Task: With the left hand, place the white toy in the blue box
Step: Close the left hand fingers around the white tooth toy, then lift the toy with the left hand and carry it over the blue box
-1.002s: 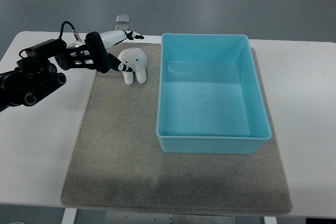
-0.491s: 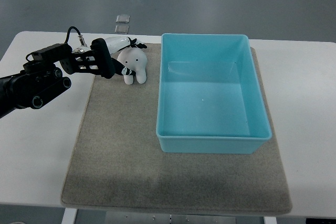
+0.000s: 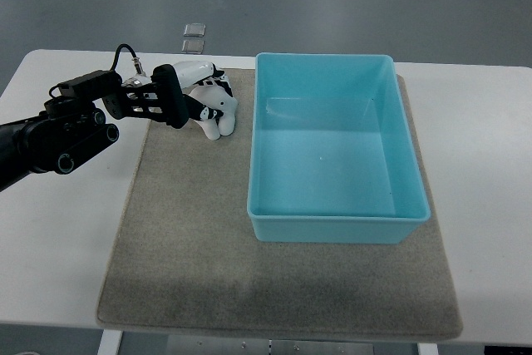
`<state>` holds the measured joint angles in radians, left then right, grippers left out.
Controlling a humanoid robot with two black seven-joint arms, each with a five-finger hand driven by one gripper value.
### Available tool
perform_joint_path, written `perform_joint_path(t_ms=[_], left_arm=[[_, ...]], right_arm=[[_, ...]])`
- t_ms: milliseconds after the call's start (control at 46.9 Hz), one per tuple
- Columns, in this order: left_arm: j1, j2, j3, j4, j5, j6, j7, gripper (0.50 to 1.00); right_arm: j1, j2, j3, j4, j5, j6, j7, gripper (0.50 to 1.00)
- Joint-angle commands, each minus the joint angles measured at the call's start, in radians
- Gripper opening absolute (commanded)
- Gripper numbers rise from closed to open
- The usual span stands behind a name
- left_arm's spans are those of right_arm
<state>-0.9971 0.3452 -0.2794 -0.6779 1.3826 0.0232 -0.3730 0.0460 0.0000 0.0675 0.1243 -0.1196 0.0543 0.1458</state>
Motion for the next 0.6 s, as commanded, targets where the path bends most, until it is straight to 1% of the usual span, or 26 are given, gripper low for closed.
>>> perform_joint_path(t_ms=[0,64,149,235,299,384,491,576], left_arm=[[-0.009,0.009,-0.009,0.0,-0.014,0.007,0.0,0.5],[-0.024,0.026,-0.021,0.003,-0.02,0.037,0.0,0.5],[-0.061,0.073,-0.035,0.005,-0.034,0.078,-0.001,0.5],[-0.11,0.115,-0.056,-0.026,-0.046,0.081,-0.001,0.5],[-0.141,0.138,-0.076,-0.086,-0.051,0.07,-0.004,0.5],[-0.167,0.158,-0.081,-0.196,-0.05,0.069,-0.004,0.5],[-0.178,0.156,-0.08,-0.324,-0.047,0.064,-0.003,0.5],[-0.176,0.144,-0.078,-0.385,-0.043,0.064,-0.003,0.5]], right_arm=[[0.0,0.0,0.0,0.0,0.0,-0.001,0.0,0.936],[0.0,0.0,0.0,0.0,0.0,0.001,0.0,0.936],[0.0,0.0,0.0,0.0,0.0,-0.001,0.001,0.936],[0.0,0.0,0.0,0.0,0.0,-0.001,0.0,0.936],[0.0,0.0,0.0,0.0,0.0,-0.001,0.0,0.936],[0.0,0.0,0.0,0.0,0.0,-0.001,0.0,0.936],[0.0,0.0,0.0,0.0,0.0,-0.001,0.0,0.936],[0.0,0.0,0.0,0.0,0.0,0.001,0.0,0.936]])
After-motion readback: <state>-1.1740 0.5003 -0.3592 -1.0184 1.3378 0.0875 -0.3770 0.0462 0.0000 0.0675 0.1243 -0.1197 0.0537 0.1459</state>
